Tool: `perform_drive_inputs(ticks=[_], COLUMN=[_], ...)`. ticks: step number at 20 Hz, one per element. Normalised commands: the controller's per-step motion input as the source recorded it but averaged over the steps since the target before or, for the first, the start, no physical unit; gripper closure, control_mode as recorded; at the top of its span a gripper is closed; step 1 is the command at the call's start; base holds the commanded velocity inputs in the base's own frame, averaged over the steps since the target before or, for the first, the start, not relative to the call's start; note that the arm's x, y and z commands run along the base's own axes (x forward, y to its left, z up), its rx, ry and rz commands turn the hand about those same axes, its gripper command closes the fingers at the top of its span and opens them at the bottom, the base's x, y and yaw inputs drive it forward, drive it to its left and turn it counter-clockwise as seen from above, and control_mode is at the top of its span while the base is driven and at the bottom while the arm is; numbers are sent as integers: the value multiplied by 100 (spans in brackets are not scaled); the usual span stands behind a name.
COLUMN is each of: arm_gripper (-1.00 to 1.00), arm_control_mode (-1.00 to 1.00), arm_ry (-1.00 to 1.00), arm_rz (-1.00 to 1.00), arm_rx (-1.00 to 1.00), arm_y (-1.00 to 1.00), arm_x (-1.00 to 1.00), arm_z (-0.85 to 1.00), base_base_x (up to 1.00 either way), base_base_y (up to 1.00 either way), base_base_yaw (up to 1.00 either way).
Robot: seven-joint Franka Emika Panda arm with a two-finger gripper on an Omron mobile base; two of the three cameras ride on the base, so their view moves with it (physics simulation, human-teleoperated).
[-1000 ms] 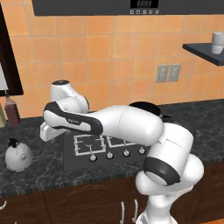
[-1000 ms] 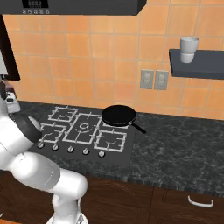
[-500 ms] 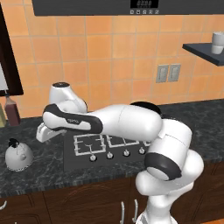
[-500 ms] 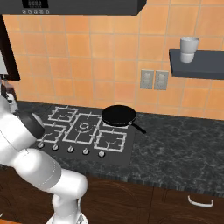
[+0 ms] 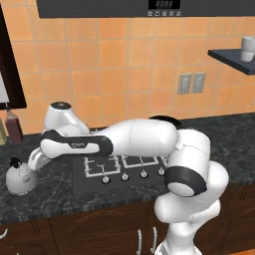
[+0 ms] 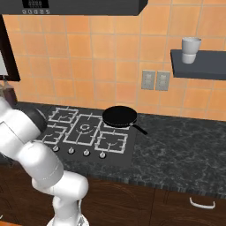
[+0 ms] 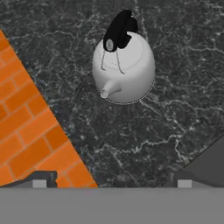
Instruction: Pick the kettle from the counter and place it on a stove burner. Then turn the burner on.
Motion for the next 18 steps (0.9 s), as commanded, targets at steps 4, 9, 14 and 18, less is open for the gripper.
perform_drive_inputs(ticks=[4, 9, 14, 18], arm_gripper=[-100, -100, -100, -100], arm_control_mode=[-100, -100, -100, -100], arm_ry=[-5, 0, 0, 0], arm_rz=[0, 0, -1, -5], arm_rx=[0, 0, 0, 0], arm_y=[41, 40, 37, 21], arm_x=[0, 0, 7, 4], arm_z=[1, 0, 0, 5], base_base_x=[0, 0, 0, 0], base_base_y=[0, 0, 0, 0], base_base_yaw=[0, 0, 0, 0])
